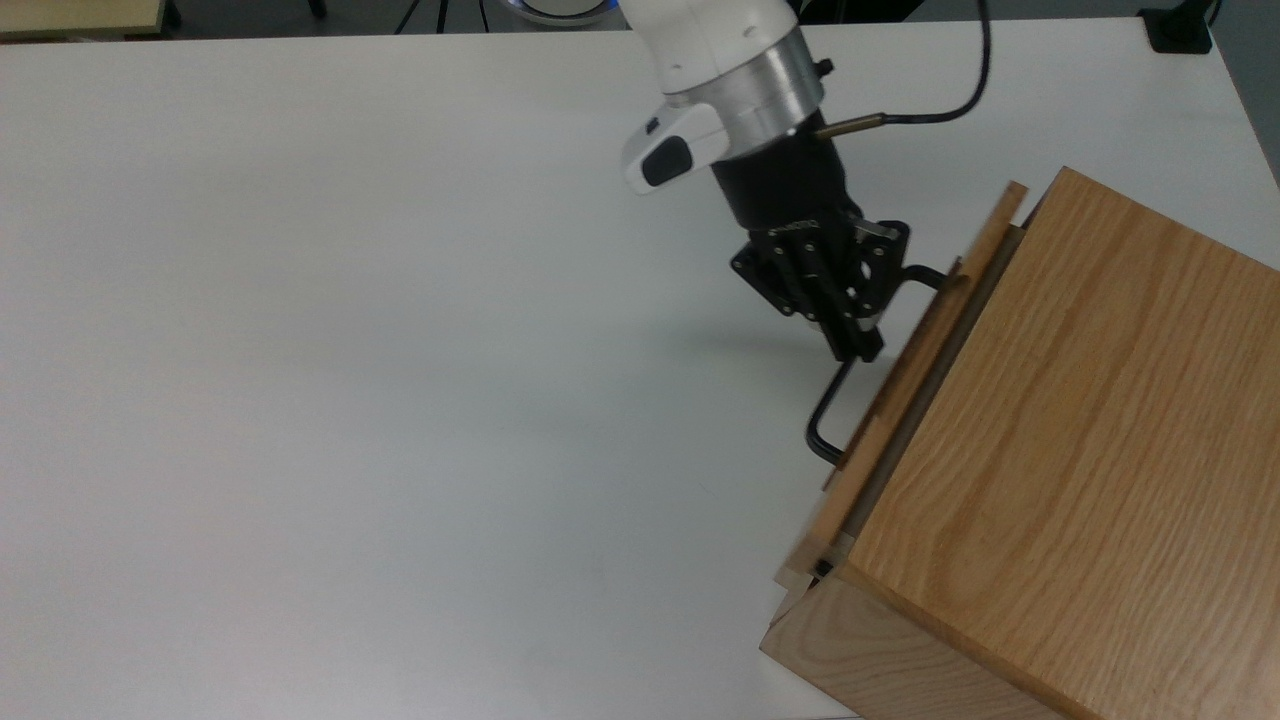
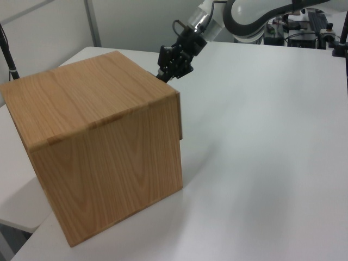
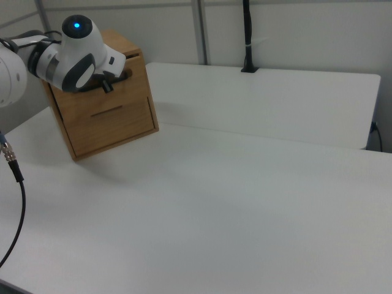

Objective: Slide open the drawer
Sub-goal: 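Pull the handle away from the cabinet, sliding the drawer out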

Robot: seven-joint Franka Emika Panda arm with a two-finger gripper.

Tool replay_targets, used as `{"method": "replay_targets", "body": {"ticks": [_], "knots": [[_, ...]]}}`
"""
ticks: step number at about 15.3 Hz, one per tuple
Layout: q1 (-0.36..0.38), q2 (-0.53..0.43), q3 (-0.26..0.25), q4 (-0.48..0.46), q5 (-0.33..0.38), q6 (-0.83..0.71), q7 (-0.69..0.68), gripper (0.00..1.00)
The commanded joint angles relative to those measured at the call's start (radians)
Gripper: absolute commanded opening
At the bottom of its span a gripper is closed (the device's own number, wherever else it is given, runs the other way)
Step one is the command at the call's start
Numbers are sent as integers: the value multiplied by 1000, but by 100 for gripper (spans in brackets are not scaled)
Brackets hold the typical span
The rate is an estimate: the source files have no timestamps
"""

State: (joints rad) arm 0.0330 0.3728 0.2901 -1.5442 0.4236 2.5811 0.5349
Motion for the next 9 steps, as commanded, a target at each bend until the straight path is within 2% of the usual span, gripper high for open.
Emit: {"method": "replay_targets", "body": {"ticks": [1,9], "knots": [[-85,-100,0,-137,10,-102,-55,19],[-234,-189,-3,-162,14,-384,-162,19]]}}
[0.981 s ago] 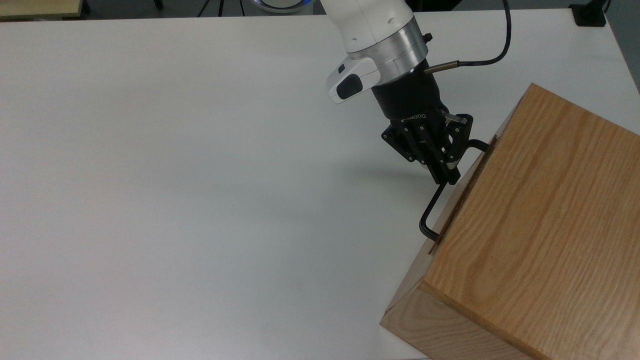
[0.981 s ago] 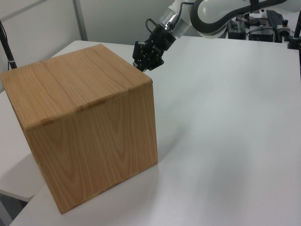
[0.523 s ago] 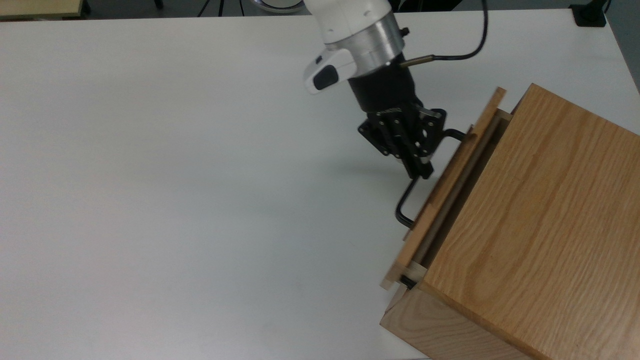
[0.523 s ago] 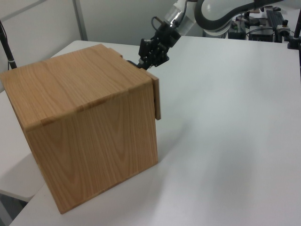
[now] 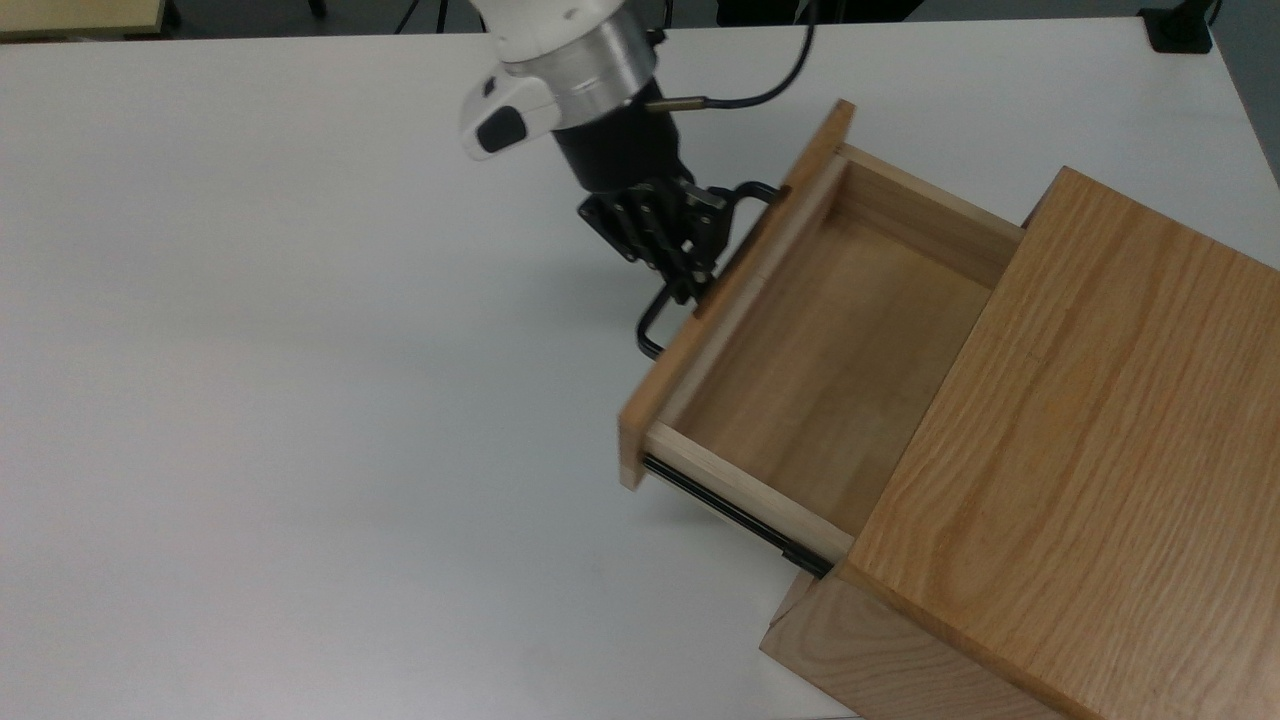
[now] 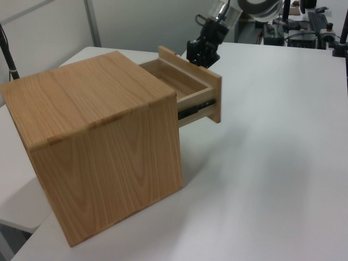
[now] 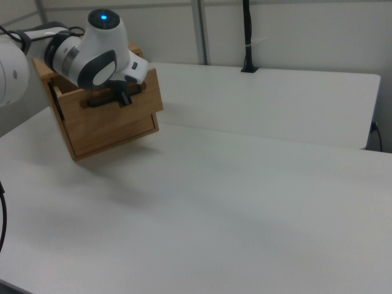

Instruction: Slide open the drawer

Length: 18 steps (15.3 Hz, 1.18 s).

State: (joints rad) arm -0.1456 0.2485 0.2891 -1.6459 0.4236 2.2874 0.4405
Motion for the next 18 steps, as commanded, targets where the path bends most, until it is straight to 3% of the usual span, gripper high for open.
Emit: {"method": "replay_targets", "body": {"ticks": [1,6,9,14,15,16,18], "knots": [[-75,-72,-4,-58,14,-135,-89,19],[-169,-133,-10,-52,17,-321,-167,21],[-203,-158,-11,-45,17,-376,-187,34],[-239,-204,-25,-28,12,-488,-291,34],[-239,-215,-30,-28,4,-506,-316,38],[-242,-222,-44,-26,-5,-519,-339,55],[-242,-236,-83,0,-70,-552,-403,68]]}}
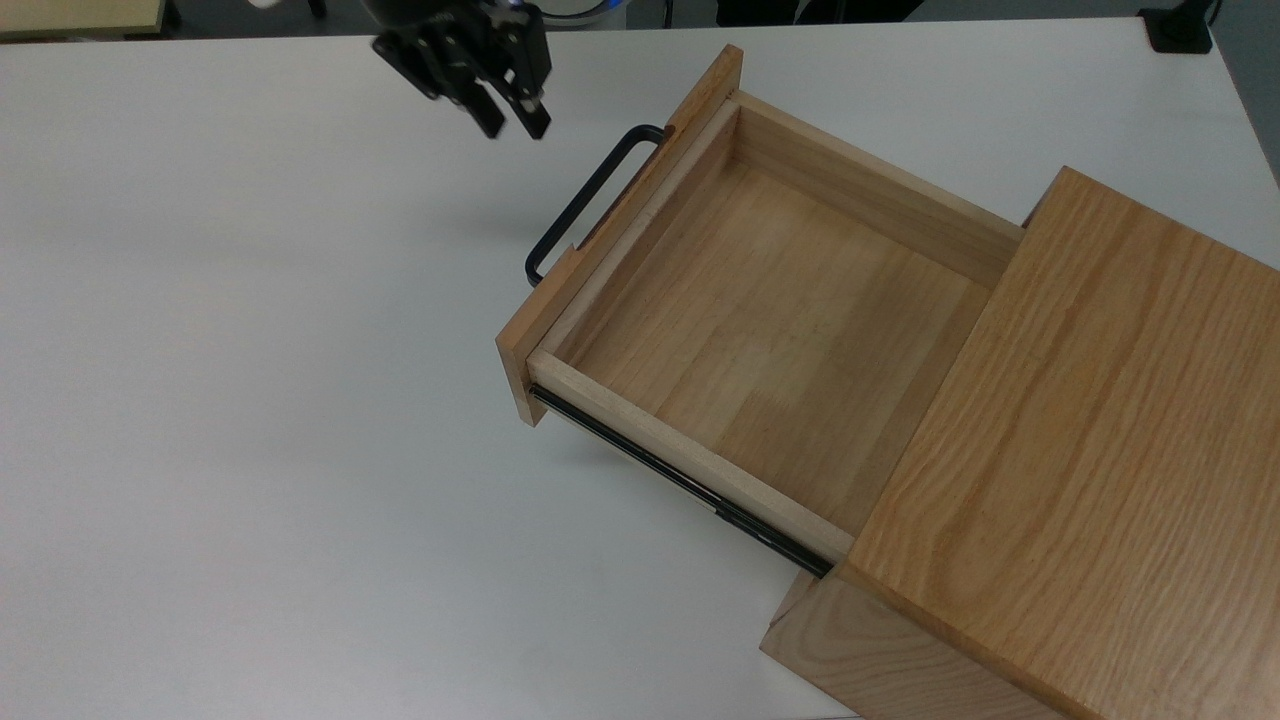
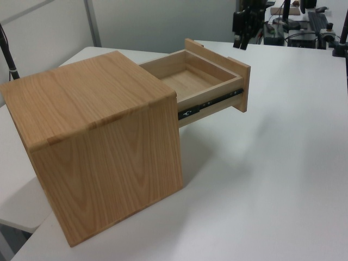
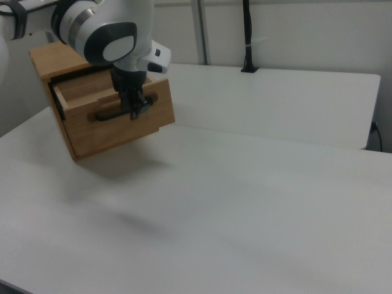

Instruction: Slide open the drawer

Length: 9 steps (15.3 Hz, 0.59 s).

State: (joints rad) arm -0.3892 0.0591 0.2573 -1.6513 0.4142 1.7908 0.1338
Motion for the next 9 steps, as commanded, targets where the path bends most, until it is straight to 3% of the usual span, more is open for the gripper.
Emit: {"method": "replay_targets", "body": {"ticks": [1,2,5,6,9], "knots": [[1,-47,-55,28,-107,-88,-118,74],[3,-45,-55,48,-167,-115,-128,74],[23,-48,-50,67,-392,-153,-135,97],[30,-51,-49,68,-443,-157,-135,100],[61,-51,-55,108,-488,-246,-134,100]]}}
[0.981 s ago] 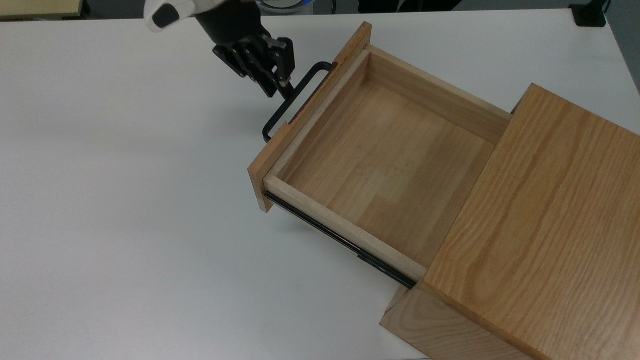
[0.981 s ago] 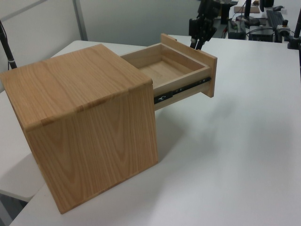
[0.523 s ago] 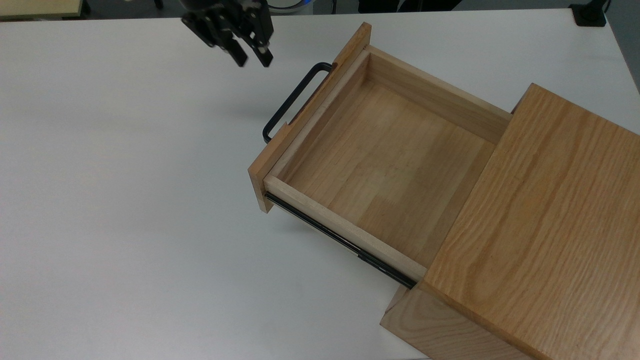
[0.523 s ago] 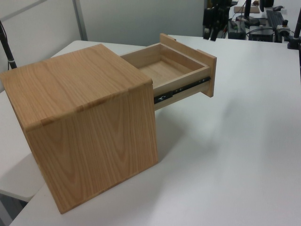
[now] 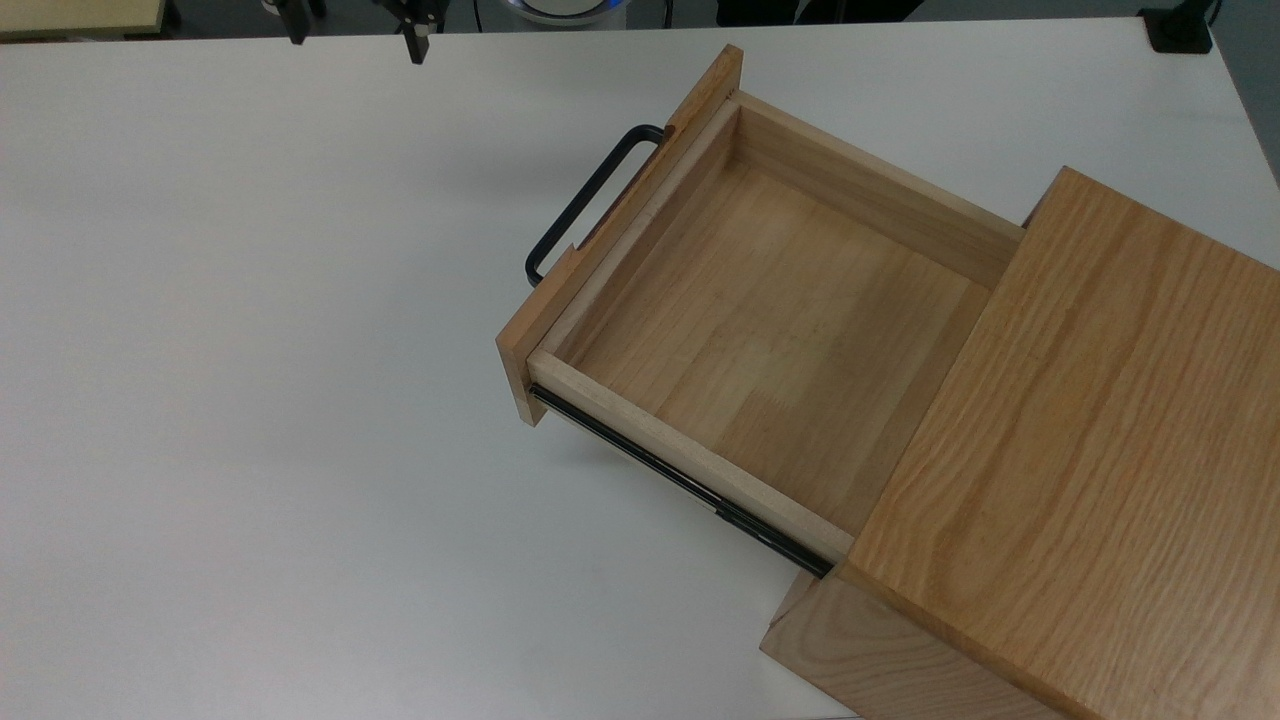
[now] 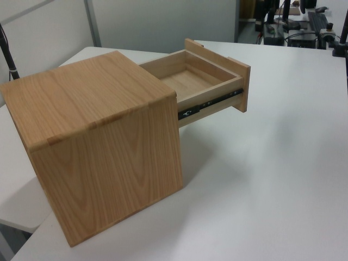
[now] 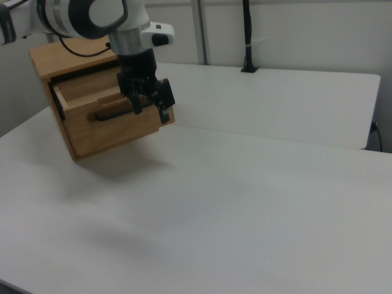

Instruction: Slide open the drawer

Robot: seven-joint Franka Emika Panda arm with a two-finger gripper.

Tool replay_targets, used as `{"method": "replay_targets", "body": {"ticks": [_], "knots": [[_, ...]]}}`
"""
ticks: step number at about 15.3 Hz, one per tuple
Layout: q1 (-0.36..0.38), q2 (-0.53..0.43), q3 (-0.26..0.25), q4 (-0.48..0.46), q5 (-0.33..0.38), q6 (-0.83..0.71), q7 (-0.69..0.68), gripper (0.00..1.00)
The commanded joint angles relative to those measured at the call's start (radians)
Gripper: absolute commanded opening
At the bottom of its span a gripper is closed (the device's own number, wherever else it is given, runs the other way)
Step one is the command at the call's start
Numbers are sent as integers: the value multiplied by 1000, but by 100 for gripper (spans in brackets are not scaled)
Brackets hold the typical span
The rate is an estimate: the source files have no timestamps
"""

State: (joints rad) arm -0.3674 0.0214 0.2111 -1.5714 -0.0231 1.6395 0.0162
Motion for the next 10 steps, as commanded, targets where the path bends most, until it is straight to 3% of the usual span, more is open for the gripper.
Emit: {"method": "replay_targets", "body": {"ticks": [1,3,10], "knots": [[62,-14,-9,28,-76,-111,-9,100],[94,-14,-10,25,-116,-135,-4,100],[96,-6,-7,27,-104,-128,2,100]]}}
